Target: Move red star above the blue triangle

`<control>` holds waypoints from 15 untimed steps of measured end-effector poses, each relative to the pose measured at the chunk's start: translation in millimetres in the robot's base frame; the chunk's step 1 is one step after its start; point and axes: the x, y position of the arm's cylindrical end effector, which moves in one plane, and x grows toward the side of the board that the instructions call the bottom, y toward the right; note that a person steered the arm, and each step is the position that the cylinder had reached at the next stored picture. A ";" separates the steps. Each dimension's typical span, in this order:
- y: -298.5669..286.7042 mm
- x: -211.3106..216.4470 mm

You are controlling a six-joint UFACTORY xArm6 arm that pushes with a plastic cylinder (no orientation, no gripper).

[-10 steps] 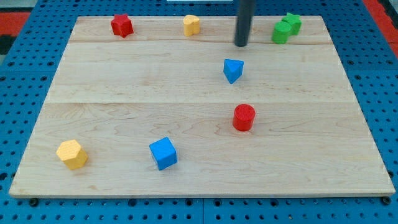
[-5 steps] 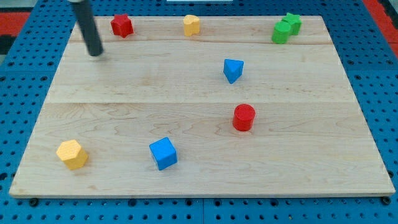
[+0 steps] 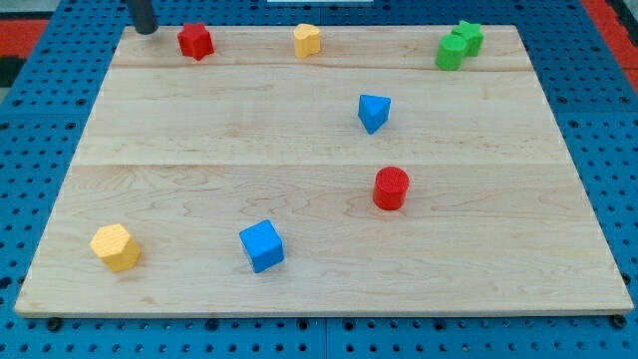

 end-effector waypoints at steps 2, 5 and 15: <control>65.9 82.7; 6.3 34.5; 250.2 113.3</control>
